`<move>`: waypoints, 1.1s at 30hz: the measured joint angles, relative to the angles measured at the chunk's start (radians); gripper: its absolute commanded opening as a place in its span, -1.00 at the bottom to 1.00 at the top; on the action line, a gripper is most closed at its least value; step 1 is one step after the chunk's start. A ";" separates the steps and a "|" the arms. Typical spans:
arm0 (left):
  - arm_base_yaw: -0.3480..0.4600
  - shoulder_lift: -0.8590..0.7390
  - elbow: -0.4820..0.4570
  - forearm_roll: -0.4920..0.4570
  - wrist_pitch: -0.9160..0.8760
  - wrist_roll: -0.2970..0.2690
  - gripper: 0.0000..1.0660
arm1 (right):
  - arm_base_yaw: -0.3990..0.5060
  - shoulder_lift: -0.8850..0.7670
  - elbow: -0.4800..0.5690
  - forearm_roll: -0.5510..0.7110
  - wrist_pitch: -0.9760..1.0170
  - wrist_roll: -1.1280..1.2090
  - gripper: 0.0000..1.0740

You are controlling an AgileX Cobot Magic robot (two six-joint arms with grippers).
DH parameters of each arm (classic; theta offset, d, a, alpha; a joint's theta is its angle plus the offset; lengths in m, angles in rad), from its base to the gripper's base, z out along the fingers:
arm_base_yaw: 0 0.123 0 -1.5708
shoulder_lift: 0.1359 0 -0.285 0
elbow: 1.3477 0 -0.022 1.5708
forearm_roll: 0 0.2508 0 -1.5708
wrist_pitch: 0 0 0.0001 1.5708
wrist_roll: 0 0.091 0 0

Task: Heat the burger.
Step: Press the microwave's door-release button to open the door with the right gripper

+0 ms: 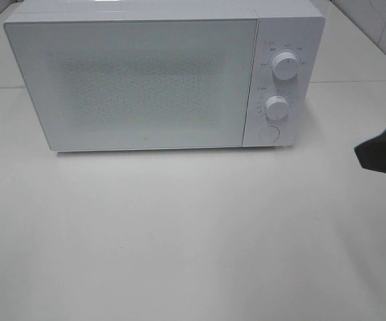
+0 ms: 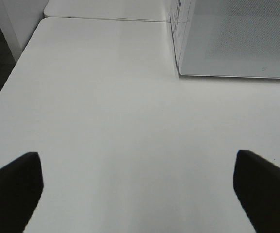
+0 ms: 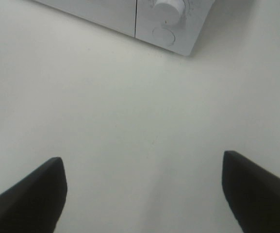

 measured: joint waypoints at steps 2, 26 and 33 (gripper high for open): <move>0.000 0.000 0.000 0.000 0.000 0.000 0.88 | 0.000 -0.035 0.000 -0.007 0.057 0.001 0.48; 0.000 0.000 0.000 0.000 0.000 0.000 0.88 | -0.218 -0.731 0.099 -0.025 0.376 0.053 0.42; 0.000 0.000 0.000 0.000 0.000 0.000 0.88 | -0.310 -0.822 0.132 0.019 0.357 0.054 0.42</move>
